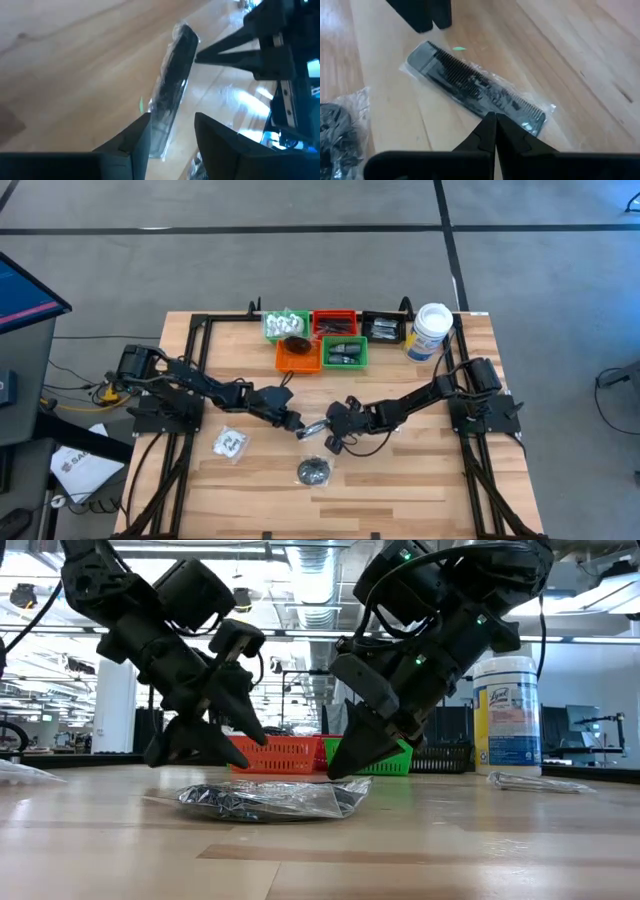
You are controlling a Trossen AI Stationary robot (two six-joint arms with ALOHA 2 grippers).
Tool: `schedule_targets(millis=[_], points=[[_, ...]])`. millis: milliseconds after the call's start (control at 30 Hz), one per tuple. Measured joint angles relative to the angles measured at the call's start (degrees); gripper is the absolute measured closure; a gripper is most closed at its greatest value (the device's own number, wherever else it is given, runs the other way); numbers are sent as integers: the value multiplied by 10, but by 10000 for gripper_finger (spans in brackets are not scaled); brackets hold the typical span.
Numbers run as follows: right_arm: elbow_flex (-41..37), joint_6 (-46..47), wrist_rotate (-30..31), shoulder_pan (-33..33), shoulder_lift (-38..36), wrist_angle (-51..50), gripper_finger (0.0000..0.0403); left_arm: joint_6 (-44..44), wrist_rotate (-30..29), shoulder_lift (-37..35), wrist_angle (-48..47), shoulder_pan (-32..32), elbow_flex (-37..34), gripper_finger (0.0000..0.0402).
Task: Pick & Place Travel size toiletries
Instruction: Put the black comb into the red bin
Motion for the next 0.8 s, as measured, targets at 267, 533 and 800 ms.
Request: schedule_targets(millis=[267,533,800], points=[[3,24,-43,-9,30,26,403,-4,14,43,54,4,2,246],[3,26,-50,-10,32,25,403,-1,19,47,78,4,3,244],[2,26,-51,-10,33,22,403,7,18,47,104,4,3,244]])
